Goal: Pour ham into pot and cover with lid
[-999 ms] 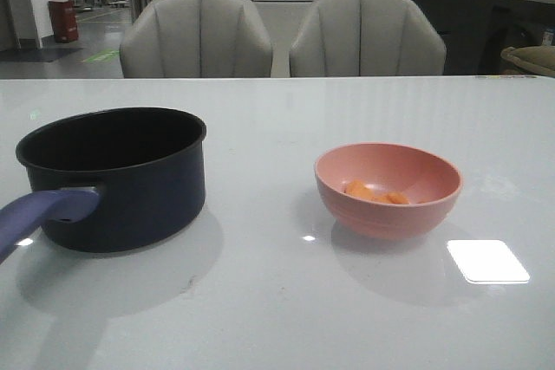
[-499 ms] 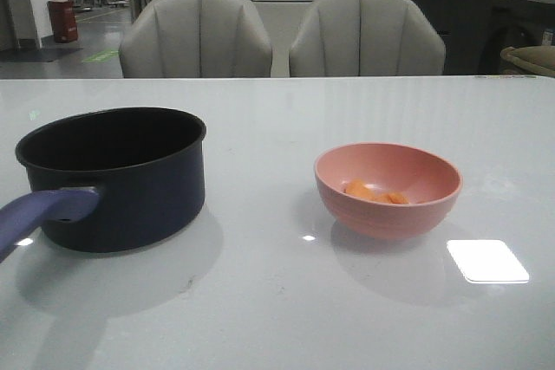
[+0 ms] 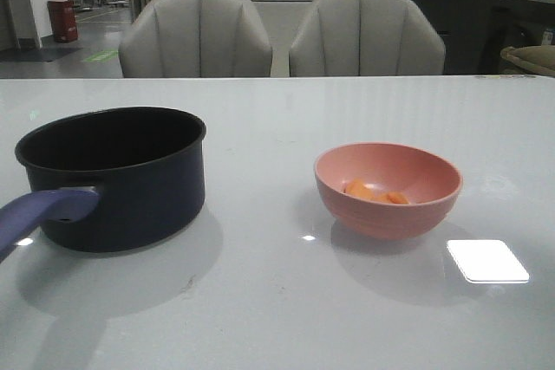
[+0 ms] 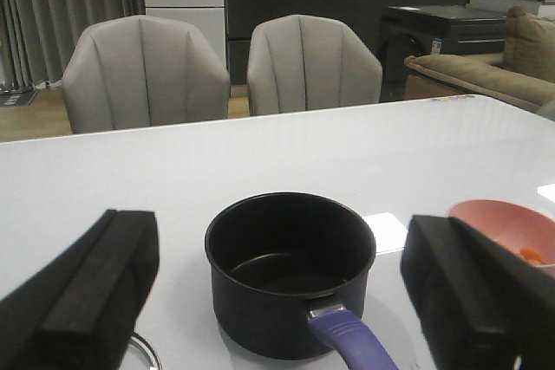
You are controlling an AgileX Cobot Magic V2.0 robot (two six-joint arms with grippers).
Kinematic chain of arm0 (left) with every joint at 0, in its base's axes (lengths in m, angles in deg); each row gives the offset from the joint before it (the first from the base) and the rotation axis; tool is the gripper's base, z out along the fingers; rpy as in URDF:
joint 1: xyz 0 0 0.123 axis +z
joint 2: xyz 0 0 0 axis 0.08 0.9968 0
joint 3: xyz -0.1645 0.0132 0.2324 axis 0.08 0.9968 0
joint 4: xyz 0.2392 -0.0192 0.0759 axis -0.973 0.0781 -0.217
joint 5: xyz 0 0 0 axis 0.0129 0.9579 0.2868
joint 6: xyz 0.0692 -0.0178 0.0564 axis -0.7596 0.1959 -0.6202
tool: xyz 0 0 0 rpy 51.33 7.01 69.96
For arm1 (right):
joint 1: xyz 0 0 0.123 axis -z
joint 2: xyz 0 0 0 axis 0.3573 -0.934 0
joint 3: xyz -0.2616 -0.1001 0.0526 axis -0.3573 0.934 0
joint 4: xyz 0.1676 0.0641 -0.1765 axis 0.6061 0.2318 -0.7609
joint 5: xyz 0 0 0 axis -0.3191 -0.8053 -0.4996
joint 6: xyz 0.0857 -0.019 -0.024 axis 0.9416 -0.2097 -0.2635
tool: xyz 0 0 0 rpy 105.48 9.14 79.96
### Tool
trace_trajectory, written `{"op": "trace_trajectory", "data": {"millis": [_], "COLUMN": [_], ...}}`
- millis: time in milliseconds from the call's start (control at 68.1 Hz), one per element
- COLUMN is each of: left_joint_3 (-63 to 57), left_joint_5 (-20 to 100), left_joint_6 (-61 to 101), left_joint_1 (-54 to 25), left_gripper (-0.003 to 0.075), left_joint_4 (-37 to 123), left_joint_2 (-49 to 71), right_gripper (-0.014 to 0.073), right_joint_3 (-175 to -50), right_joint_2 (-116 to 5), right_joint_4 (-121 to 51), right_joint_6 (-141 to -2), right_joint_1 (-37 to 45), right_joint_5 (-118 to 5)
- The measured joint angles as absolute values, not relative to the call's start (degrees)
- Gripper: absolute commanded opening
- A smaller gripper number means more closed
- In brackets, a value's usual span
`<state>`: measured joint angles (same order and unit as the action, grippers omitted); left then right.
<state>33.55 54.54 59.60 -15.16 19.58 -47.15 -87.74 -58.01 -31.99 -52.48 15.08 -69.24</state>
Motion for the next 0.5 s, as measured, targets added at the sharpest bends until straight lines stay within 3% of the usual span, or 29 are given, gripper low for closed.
{"op": "trace_trajectory", "data": {"millis": [499], "left_joint_3": [33.6], "left_joint_5": [54.5], "left_joint_6": [59.6], "left_joint_1": [-15.2], "left_gripper": [0.0603], "left_joint_4": [19.6], "left_joint_2": [-47.2], "right_gripper": [0.0461], "right_joint_3": [-107.9], "right_joint_2": [-91.2], "right_joint_4": [-31.3], "right_joint_6": [-54.6], "right_joint_1": [8.2], "right_joint_5": [-69.8]}}
